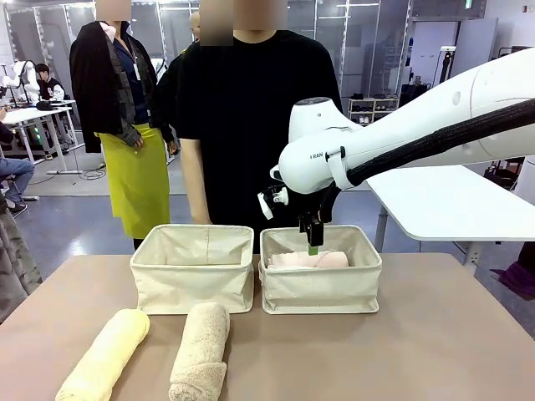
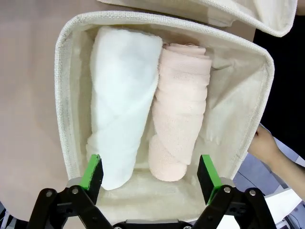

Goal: Divide the towels into two baskets.
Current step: Pick up one hotel-folded towel from the bottom of the table and place it in the Fabric basket indicated by the person.

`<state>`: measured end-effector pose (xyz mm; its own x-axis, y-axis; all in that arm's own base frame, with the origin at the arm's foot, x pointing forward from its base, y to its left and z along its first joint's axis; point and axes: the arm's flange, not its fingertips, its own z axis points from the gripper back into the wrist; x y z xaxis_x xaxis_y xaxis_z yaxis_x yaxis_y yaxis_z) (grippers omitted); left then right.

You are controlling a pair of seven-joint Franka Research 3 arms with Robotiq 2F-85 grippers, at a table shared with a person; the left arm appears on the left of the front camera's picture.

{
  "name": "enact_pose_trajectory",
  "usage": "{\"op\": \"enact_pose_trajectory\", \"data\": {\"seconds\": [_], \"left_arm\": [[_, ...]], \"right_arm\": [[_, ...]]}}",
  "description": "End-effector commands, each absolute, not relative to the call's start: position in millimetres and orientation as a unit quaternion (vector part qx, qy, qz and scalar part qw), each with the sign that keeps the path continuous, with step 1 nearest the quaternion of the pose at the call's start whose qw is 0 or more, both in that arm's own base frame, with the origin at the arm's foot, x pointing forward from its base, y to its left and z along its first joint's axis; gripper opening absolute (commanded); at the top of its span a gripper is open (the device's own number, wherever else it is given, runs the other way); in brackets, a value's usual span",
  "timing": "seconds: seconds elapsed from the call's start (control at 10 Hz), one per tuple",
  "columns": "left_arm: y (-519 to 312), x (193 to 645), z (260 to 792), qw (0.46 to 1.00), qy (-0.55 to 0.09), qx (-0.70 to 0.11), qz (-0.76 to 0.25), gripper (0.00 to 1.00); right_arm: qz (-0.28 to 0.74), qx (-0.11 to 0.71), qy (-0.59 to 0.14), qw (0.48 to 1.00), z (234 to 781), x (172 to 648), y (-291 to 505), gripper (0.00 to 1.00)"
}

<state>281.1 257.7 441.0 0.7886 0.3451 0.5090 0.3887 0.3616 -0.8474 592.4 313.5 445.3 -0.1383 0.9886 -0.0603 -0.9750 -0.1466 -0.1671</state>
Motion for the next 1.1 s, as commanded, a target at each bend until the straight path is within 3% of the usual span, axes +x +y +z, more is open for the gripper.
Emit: {"op": "enact_pose_trajectory", "data": {"seconds": [0.0,1.0], "left_arm": [[259.1,277.8,442.4,0.753,-0.33,-0.569,-0.018,1.0],[259.1,277.8,442.4,0.753,-0.33,-0.569,-0.018,1.0]], "right_arm": [[0.756,-0.063,-0.05,0.65,449.2,590.0,310.0,1.0],[0.753,-0.077,-0.044,0.652,445.7,592.5,313.4,1.0]]}}
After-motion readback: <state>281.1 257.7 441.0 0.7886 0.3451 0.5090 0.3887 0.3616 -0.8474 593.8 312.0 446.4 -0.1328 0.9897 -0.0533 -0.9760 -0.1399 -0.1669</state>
